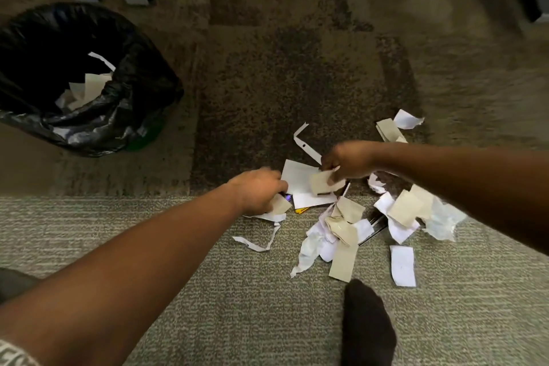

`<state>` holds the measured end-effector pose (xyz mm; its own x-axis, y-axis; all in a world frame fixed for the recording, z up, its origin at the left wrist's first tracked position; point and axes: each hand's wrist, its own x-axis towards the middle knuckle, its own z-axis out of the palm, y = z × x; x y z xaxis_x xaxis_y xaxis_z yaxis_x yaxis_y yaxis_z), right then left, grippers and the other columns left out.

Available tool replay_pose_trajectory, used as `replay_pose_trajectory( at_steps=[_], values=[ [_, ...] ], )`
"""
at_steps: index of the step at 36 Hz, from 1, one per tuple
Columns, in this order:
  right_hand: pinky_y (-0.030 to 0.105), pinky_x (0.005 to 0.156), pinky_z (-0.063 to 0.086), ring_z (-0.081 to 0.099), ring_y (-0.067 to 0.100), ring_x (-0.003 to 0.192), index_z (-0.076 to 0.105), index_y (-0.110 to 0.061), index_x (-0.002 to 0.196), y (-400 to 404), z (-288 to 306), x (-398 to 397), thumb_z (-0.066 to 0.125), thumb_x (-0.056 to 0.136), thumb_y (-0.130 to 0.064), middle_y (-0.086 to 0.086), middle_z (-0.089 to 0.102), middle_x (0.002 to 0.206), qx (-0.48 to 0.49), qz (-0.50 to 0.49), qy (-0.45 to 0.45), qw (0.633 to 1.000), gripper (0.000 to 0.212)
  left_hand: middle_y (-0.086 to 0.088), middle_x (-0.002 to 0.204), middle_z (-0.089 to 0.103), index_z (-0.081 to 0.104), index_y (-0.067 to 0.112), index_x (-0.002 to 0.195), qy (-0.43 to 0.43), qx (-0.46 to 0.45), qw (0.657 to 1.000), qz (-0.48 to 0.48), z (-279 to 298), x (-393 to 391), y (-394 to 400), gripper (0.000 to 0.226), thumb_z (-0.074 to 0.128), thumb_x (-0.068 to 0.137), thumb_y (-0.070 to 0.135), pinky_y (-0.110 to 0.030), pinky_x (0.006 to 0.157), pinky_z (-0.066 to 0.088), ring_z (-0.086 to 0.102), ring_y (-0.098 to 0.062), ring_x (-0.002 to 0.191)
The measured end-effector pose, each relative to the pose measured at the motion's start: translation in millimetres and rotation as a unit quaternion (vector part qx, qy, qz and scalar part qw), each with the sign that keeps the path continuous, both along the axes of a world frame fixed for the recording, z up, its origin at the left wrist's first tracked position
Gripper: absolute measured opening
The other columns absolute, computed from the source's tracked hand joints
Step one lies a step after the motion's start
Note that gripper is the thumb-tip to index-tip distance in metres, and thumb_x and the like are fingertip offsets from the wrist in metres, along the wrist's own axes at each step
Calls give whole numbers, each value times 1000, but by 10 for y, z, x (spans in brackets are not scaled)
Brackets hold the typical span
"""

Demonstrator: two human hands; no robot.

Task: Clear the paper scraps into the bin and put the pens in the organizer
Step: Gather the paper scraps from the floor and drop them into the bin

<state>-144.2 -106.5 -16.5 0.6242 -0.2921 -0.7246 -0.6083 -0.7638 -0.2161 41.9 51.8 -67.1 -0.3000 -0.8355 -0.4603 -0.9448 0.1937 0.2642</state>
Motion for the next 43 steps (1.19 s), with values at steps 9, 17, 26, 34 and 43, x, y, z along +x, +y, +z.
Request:
replay_pose_trajectory(
  at_steps=[9,17,26,34,43],
  values=[
    [36,95,48,57,25,112,58,-18,130,-388,73,-349,65,89,-37,7,61,128,-37,-141,27,989,45,-2,85,54,48,20,73,69,32,994,84,83,-16,-180,25,66,87,31,-35,69,44,55,-23,84],
    [31,84,48,59,22,102,63,-23,118,-309,-100,-790,69,83,-35,3,64,115,-59,-42,122,990,37,-14,96,61,64,2,87,214,22,967,136,248,-307,-384,26,73,85,26,-42,80,48,59,-28,90],
    [32,70,52,63,19,81,61,-24,107,-269,-232,-967,64,80,-27,1,67,93,-82,-78,28,993,27,-3,114,57,67,16,98,130,26,990,45,76,-588,-369,17,69,84,25,-40,88,50,56,-22,103],
    [17,60,39,54,3,76,53,-28,132,-556,-52,-1143,71,83,-26,-4,57,113,-52,-215,-34,975,53,-3,118,55,50,24,127,80,-3,997,17,-19,-640,-331,44,60,87,10,-36,87,48,52,-23,112],
    [24,79,44,57,26,111,38,-20,147,-506,-226,-1253,70,83,-30,11,56,134,-96,-241,42,965,72,-10,119,62,60,13,119,57,64,996,18,29,-640,-417,30,60,90,20,-28,79,42,56,-31,114]
  ],
)
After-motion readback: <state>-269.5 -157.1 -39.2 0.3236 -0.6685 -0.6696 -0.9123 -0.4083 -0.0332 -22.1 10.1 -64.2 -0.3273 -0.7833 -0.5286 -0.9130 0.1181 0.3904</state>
